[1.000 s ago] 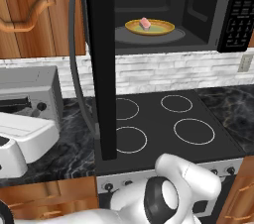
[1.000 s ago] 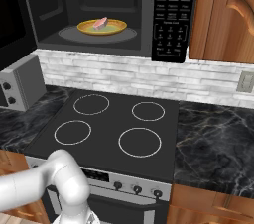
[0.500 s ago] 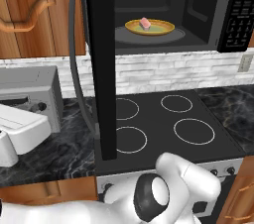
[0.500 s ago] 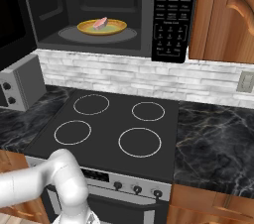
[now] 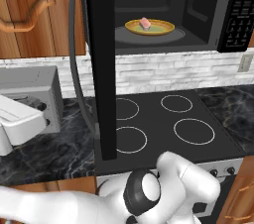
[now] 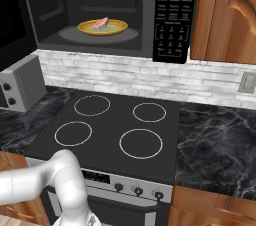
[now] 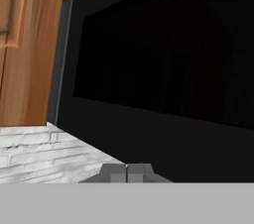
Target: Transport the steak from the fridge to the microwave and turn on the microwave.
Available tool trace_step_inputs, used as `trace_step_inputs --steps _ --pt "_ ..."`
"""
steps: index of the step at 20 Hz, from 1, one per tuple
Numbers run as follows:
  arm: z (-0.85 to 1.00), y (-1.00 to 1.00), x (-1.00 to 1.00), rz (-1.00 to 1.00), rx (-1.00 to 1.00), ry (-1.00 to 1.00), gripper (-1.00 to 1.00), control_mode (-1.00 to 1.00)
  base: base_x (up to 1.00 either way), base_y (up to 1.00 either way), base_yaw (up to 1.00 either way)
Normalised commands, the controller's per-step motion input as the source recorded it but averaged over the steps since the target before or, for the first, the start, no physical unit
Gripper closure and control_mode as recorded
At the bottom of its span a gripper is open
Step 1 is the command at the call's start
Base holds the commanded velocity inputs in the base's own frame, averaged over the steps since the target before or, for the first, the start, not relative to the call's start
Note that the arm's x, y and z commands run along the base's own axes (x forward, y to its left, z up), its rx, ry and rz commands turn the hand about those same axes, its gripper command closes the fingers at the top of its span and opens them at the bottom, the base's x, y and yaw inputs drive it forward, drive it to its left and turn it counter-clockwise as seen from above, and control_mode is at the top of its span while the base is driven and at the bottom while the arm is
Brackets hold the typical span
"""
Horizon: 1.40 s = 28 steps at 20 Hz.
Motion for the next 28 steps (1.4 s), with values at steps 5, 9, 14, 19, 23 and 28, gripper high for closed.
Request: trace_step_inputs --steps 5,9,14,19,23,28 --pt "-0.08 0.06 0.19 -0.12 0.0 0.0 1.0 -1.0 0.0 0.0 0.0" --pt "0.0 0.01 0.07 -0.14 0.0 0.0 1.0 -1.0 0.0 0.0 0.0" --pt "0.0 0.0 0.0 -0.12 0.0 0.0 1.0 -1.0 0.0 0.0 0.0" --pt "0.0 -0.12 0.0 -0.03 0.0 0.0 1.0 -1.0 0.0 0.0 0.0" --pt "0.0 -0.28 0.0 -0.02 0.0 0.0 1.0 -1.0 0.0 0.0 0.0" --pt "0.0 -0.38 0.0 0.0 0.0 0.0 1.0 -1.0 0.0 0.0 0.0"
